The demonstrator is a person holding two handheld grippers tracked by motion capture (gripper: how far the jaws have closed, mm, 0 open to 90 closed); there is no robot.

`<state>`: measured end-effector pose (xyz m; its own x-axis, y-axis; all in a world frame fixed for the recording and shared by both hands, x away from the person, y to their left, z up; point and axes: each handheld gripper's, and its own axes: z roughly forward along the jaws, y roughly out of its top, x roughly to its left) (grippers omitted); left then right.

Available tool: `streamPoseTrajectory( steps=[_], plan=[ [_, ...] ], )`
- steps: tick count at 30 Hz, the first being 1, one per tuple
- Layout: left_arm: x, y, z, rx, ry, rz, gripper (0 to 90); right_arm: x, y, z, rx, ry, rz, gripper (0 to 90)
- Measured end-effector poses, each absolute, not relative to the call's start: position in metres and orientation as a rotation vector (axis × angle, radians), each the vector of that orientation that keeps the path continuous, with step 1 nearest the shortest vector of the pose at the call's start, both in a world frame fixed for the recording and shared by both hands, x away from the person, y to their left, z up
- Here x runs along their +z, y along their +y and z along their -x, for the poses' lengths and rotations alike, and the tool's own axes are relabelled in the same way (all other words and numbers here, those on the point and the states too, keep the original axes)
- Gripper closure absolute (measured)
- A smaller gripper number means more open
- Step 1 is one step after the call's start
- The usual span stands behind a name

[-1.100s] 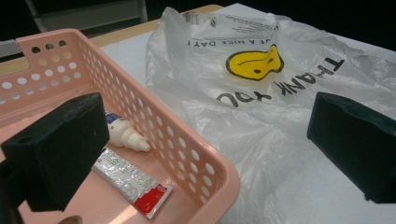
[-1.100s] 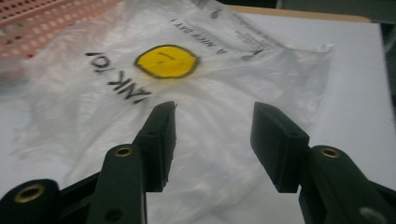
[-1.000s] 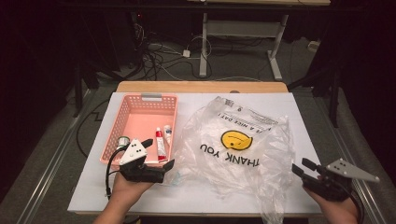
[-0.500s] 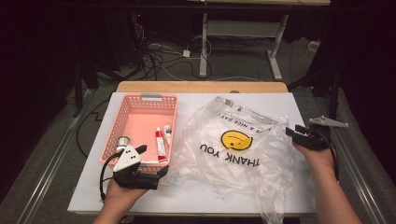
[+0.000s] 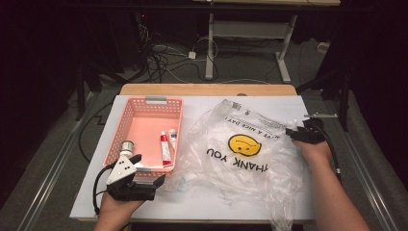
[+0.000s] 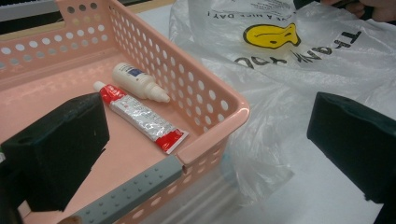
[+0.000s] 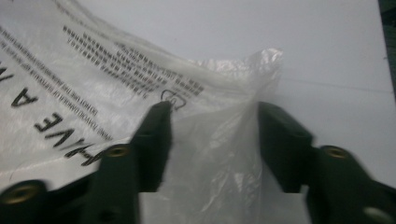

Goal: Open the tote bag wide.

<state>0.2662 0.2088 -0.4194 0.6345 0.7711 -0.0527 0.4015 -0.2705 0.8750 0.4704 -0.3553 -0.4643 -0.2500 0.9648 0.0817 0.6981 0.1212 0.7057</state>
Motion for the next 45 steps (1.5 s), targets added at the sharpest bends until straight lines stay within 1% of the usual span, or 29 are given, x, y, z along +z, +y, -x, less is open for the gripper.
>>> streamPoseTrajectory(
  steps=[1, 5, 6, 7, 8, 13, 16, 20, 22, 24, 25, 26, 27, 30, 32, 35, 38, 41, 43, 45],
  plan=[
    [-0.420, 0.208, -0.267, 0.480, 0.928, -1.894, 0.0, -0.466, -0.356, -0.468, 0.906, 2.015, -1.593, 60.0],
    [-0.421, 0.204, -0.269, 0.468, 0.914, -1.915, 0.0, -0.469, -0.363, -0.456, 0.901, 2.003, -1.576, 83.0],
    [-0.421, 0.203, -0.270, 0.464, 0.914, -1.913, 0.0, -0.469, -0.367, -0.453, 0.914, 2.003, -1.579, 86.5],
    [-0.420, 0.201, -0.271, 0.462, 0.911, -1.911, 0.0, -0.469, -0.370, -0.451, 0.928, 1.996, -1.586, 89.4],
    [-0.420, 0.199, -0.271, 0.463, 0.904, -1.912, 0.0, -0.468, -0.374, -0.448, 0.931, 1.989, -1.584, 89.9],
    [-0.419, 0.191, -0.272, 0.460, 0.876, -1.933, 0.0, -0.464, -0.396, -0.427, 0.960, 1.911, -1.589, 89.9],
    [-0.420, 0.189, -0.273, 0.450, 0.874, -1.932, 0.0, -0.462, -0.411, -0.406, 0.966, 1.875, -1.595, 89.2],
    [-0.420, 0.187, -0.275, 0.438, 0.869, -1.927, 0.0, -0.461, -0.427, -0.366, 0.975, 1.859, -1.575, 85.6],
    [-0.420, 0.186, -0.275, 0.438, 0.863, -1.930, 0.0, -0.464, -0.432, -0.343, 0.988, 1.864, -1.565, 80.4],
    [-0.420, 0.186, -0.276, 0.440, 0.863, -1.933, 0.0, -0.467, -0.434, -0.321, 1.017, 1.869, -1.560, 72.2],
    [-0.420, 0.186, -0.276, 0.440, 0.863, -1.933, 0.0, -0.467, -0.434, -0.321, 1.017, 1.869, -1.560, 72.2],
    [-0.420, 0.186, -0.277, 0.441, 0.870, -1.929, 0.0, -0.464, -0.435, -0.303, 1.028, 1.848, -1.532, 65.5],
    [-0.419, 0.186, -0.277, 0.443, 0.871, -1.928, 0.0, -0.459, -0.436, -0.297, 1.036, 1.828, -1.521, 62.6],
    [-0.418, 0.186, -0.278, 0.447, 0.880, -1.920, 0.0, -0.435, -0.435, -0.291, 1.115, 1.782, -1.466, 61.4],
    [-0.417, 0.186, -0.279, 0.450, 0.884, -1.909, 0.0, -0.420, -0.428, -0.297, 1.154, 1.794, -1.411, 60.6],
    [-0.418, 0.187, -0.280, 0.459, 0.880, -1.912, 0.0, -0.407, -0.411, -0.317, 1.182, 1.832, -1.353, 59.9],
    [-0.420, 0.189, -0.281, 0.461, 0.889, -1.908, 0.0, -0.406, -0.394, -0.348, 1.196, 1.905, -1.323, 59.7],
    [-0.419, 0.190, -0.281, 0.464, 0.880, -1.908, 0.0, -0.412, -0.373, -0.384, 1.178, 1.984, -1.304, 58.8],
    [-0.420, 0.191, -0.281, 0.463, 0.875, -1.914, 0.0, -0.415, -0.361, -0.408, 1.158, 2.014, -1.301, 55.4],
    [-0.420, 0.193, -0.281, 0.459, 0.873, -1.915, 0.0, -0.416, -0.352, -0.431, 1.155, 2.031, -1.319, 49.0]
  ],
)
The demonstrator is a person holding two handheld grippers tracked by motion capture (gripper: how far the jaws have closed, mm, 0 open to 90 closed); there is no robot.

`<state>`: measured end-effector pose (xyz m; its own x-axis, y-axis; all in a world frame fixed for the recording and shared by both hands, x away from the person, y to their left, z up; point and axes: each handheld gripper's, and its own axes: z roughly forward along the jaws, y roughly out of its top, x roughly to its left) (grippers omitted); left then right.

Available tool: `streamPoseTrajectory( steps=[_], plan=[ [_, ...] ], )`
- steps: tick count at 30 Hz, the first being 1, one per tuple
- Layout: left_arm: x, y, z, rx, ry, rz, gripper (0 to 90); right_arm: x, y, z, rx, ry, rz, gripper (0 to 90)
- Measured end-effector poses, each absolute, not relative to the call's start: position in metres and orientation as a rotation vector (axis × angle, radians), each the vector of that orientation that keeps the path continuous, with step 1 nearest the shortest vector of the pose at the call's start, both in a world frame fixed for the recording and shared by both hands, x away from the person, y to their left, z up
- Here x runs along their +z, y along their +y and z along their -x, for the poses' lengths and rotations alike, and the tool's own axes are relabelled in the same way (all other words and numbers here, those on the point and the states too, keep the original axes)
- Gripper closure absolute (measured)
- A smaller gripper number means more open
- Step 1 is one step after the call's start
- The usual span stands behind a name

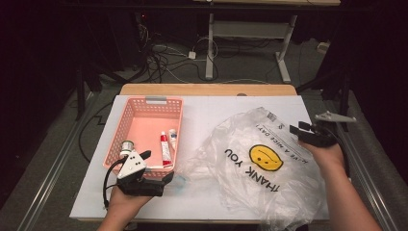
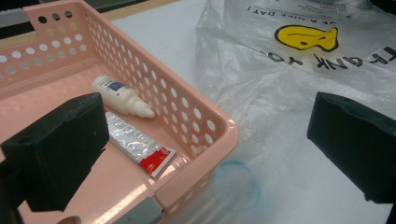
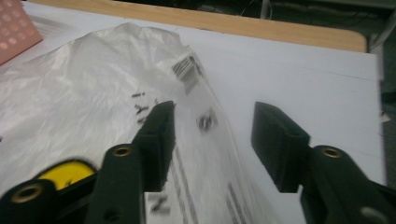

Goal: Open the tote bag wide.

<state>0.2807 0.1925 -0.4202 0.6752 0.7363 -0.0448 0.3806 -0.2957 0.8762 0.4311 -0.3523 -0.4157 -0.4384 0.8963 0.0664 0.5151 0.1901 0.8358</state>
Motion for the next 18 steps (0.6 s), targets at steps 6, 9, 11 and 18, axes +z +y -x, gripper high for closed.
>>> streamPoseTrajectory(
  steps=[6, 9, 11, 18],
  plan=[
    [-0.421, 0.193, -0.282, 0.444, 0.866, -1.913, 0.0, -0.428, -0.331, -0.487, 1.071, 2.095, -1.379, 36.3],
    [-0.422, 0.191, -0.283, 0.441, 0.858, -1.918, 0.0, -0.440, -0.323, -0.504, 1.010, 2.149, -1.398, 34.8],
    [-0.422, 0.189, -0.283, 0.437, 0.855, -1.925, 0.0, -0.450, -0.320, -0.510, 0.962, 2.179, -1.413, 35.0],
    [-0.421, 0.188, -0.281, 0.439, 0.846, -1.926, 0.0, -0.465, -0.310, -0.507, 0.855, 2.242, -1.337, 84.6]
  ],
)
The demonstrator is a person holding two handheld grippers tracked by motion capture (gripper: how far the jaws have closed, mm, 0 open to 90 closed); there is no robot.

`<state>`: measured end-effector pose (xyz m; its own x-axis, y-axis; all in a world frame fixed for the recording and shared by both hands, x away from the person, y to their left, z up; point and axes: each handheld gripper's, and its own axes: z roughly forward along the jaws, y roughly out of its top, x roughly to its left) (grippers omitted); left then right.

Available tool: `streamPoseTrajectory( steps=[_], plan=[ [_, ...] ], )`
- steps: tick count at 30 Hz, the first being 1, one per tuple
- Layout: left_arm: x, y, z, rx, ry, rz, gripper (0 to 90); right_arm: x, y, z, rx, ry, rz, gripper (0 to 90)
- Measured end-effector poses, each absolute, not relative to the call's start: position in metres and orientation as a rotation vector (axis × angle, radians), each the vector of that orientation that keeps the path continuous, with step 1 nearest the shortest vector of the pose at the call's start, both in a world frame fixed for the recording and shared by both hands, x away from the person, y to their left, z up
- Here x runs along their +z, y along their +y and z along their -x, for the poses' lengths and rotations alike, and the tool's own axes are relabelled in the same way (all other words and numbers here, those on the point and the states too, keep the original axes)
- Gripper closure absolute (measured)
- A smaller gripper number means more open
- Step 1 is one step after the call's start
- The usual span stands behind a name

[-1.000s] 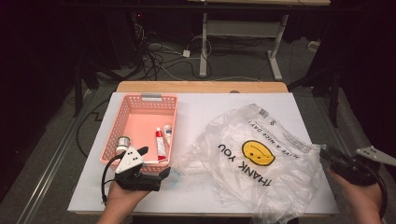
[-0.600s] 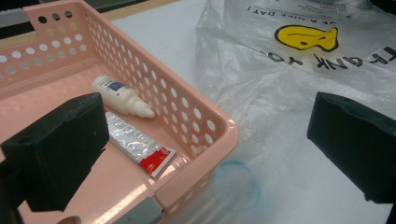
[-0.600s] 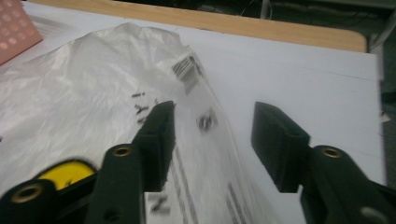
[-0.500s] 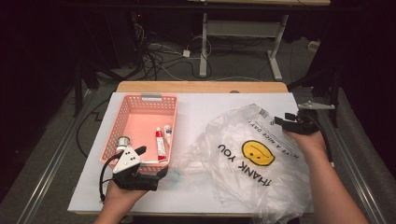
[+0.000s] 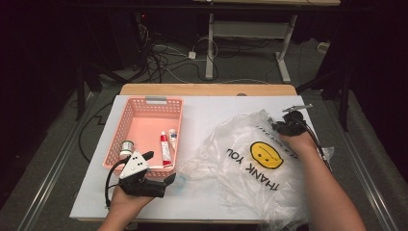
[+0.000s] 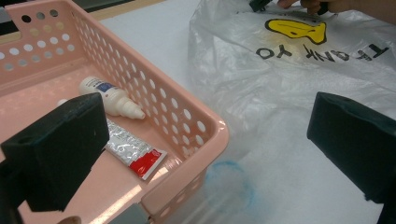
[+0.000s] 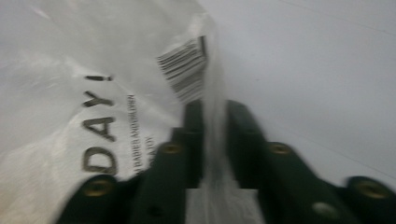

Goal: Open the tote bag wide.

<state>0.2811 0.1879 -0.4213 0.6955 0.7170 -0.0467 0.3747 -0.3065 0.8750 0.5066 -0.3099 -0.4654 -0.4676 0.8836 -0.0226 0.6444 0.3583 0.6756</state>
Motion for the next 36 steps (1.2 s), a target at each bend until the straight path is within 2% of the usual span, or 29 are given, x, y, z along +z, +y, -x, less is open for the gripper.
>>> streamPoseTrajectory(
  steps=[1, 5, 10, 16, 19, 20, 25, 36],
  plan=[
    [-0.421, 0.188, -0.281, 0.441, 0.843, -1.925, 0.0, -0.465, -0.308, -0.505, 0.850, 2.260, -1.316, 90.0],
    [-0.415, 0.188, -0.277, 0.450, 0.832, -1.916, 0.0, -0.452, -0.312, -0.509, 0.939, 2.154, -1.324, 90.0],
    [-0.414, 0.187, -0.277, 0.449, 0.832, -1.906, 0.0, -0.425, -0.338, -0.533, 0.988, 1.945, -1.433, 90.0],
    [-0.416, 0.190, -0.280, 0.446, 0.847, -1.899, 0.0, -0.421, -0.362, -0.553, 0.991, 1.832, -1.543, 89.0],
    [-0.418, 0.192, -0.280, 0.434, 0.865, -1.891, 0.0, -0.415, -0.363, -0.547, 1.027, 1.845, -1.542, 62.8],
    [-0.417, 0.192, -0.280, 0.433, 0.864, -1.887, 0.0, -0.410, -0.364, -0.541, 1.020, 1.857, -1.530, 59.2],
    [-0.417, 0.187, -0.281, 0.441, 0.844, -1.903, 0.0, -0.387, -0.360, -0.484, 1.036, 1.904, -1.419, 54.5],
    [-0.419, 0.180, -0.278, 0.427, 0.826, -1.872, 0.0, -0.395, -0.333, -0.340, 1.093, 2.056, -1.236, 51.9]
  ],
)
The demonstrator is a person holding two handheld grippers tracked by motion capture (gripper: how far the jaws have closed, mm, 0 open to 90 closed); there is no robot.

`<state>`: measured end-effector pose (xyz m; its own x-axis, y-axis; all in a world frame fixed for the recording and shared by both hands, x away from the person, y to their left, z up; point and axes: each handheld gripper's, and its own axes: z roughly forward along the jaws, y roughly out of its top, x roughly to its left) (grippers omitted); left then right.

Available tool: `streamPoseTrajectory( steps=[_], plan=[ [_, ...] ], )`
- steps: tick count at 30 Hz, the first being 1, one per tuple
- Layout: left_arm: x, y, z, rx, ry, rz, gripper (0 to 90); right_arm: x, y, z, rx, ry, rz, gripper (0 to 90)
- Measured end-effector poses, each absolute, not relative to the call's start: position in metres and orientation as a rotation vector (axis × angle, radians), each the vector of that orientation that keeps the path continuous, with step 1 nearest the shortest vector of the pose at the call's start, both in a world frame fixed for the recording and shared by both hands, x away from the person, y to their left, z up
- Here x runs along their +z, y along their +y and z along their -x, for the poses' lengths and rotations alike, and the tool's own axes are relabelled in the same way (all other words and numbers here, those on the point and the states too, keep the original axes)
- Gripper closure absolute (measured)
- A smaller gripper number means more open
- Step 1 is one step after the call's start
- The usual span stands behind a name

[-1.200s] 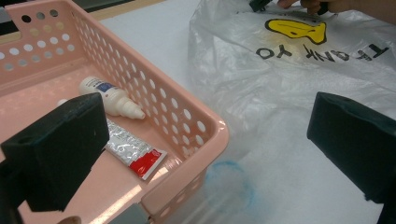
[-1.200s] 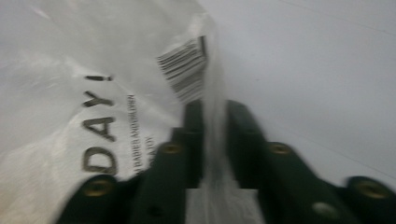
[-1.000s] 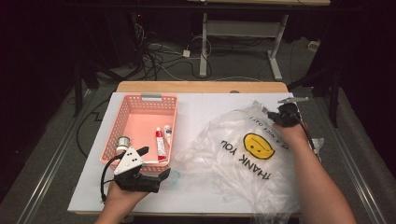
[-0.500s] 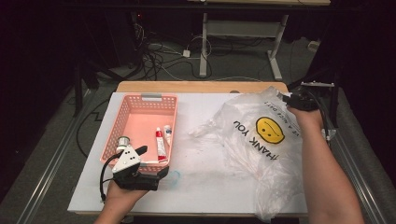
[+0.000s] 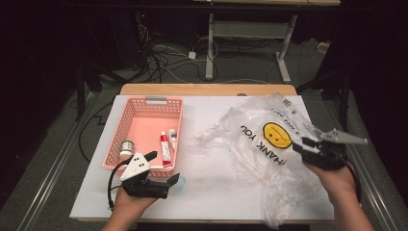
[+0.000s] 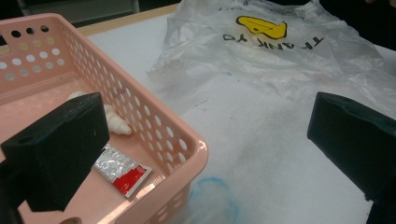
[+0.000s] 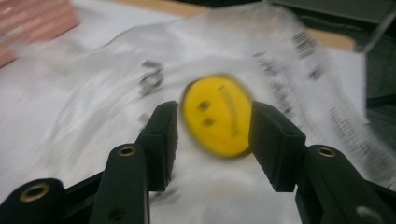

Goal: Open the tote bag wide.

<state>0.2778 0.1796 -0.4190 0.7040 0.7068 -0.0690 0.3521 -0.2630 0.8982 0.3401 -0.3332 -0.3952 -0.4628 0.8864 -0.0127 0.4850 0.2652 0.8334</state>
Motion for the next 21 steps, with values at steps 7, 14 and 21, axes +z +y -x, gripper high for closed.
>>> streamPoseTrajectory(
  steps=[7, 14, 21],
  plan=[
    [-0.425, 0.176, -0.282, 0.407, 0.820, -1.888, 0.0, -0.422, -0.316, -0.274, 1.164, 2.082, -1.204, 51.5],
    [-0.428, 0.179, -0.283, 0.417, 0.834, -1.898, 0.0, -0.447, -0.314, -0.259, 1.186, 2.154, -1.256, 46.1],
    [-0.426, 0.184, -0.286, 0.400, 0.849, -1.885, 0.0, -0.470, -0.295, -0.265, 1.056, 2.318, -1.220, 52.2]
  ],
)
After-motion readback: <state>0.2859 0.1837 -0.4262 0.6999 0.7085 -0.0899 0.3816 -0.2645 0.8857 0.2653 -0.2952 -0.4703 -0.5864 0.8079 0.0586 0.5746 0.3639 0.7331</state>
